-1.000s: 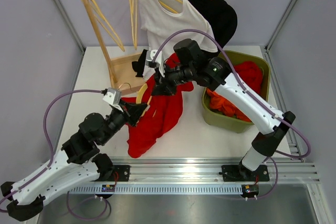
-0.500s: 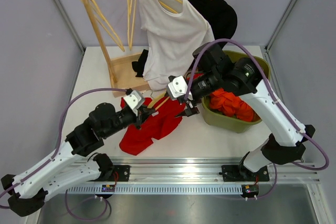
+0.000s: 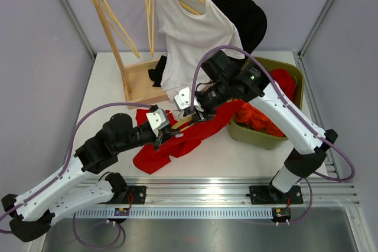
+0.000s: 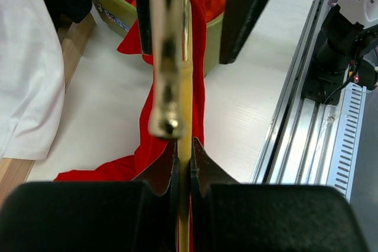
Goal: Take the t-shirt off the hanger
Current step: Remove the tshirt from the hanger
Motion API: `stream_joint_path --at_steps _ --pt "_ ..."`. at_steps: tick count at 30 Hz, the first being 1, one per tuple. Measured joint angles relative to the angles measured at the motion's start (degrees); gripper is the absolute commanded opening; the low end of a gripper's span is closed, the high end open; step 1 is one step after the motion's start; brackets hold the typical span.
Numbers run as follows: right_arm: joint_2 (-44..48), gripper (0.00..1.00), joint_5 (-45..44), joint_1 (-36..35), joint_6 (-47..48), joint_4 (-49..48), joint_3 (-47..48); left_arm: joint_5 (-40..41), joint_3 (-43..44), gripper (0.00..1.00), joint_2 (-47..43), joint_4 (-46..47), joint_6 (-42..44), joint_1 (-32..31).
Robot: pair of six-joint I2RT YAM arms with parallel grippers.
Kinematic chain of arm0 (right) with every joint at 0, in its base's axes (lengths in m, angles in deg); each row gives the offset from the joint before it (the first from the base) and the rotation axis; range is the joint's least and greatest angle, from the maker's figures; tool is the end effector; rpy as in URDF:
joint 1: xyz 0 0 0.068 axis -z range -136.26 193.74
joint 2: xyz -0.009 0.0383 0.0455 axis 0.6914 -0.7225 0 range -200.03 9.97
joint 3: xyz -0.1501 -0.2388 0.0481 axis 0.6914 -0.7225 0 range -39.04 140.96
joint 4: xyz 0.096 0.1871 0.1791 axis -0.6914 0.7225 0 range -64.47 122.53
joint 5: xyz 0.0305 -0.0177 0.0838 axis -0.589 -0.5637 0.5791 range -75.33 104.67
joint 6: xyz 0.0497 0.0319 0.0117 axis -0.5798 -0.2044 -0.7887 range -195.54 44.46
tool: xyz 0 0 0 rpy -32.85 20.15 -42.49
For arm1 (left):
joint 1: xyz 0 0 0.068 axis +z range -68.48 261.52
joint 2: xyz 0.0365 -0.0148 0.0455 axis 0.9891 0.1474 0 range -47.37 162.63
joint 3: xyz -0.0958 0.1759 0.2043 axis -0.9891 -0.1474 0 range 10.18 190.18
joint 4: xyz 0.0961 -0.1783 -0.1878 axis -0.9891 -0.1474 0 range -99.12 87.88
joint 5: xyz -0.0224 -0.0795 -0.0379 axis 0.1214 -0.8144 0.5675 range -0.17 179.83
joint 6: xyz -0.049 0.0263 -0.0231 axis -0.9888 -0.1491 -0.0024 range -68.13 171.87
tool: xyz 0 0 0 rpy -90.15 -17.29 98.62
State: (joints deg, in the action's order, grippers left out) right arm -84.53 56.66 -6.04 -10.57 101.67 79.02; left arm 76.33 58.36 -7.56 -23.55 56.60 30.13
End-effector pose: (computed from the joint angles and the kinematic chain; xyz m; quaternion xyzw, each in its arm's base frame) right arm 0.1851 0.2651 0.4645 -0.8067 0.3799 0.2969 0.3418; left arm 0.0981 -0.1395 0.3621 0.4303 0.6517 -0.3292 0.5309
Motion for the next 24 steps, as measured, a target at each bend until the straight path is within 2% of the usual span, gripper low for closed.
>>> stream_joint_path --at_steps 2,8,11,12,15,16,17,21,24 --pt "-0.48 0.27 0.17 0.0 -0.33 0.11 0.0 -0.09 0.0 0.0 -0.02 0.02 0.02 0.0" --pt "-2.84 0.23 1.03 0.0 -0.94 0.22 0.02 0.11 0.0 0.0 -0.81 0.13 0.0 0.02" --pt "-3.52 0.09 1.2 0.0 -1.33 0.31 0.02 0.57 0.0 0.0 -1.49 0.17 0.0 0.04" --pt "-3.56 0.02 1.25 0.0 -1.42 0.24 0.02 0.66 -0.02 0.0 -1.6 0.17 0.04 0.11" --pt "-3.63 0.0 1.16 0.0 -2.14 0.28 0.22 1.42 -0.2 0.0 -1.68 0.42 0.04 0.11" --pt "-3.65 0.0 0.98 0.02 -2.38 0.15 0.28 1.86 -0.57 0.03 -1.92 0.94 -0.2 0.11" --pt "-3.65 0.0 0.85 0.02 -2.73 -0.11 0.33 2.62 -1.05 0.3 -2.32 1.62 -0.48 0.04" --pt "-3.61 0.0 0.52 1.29 -5.77 -1.99 0.31 11.06 -1.92 0.79 -4.63 2.89 -3.91 -0.09" --pt "-3.28 0.0 0.42 4.87 -9.97 -6.12 -1.05 19.02 -1.9 0.91 -7.63 2.99 -8.46 0.0"
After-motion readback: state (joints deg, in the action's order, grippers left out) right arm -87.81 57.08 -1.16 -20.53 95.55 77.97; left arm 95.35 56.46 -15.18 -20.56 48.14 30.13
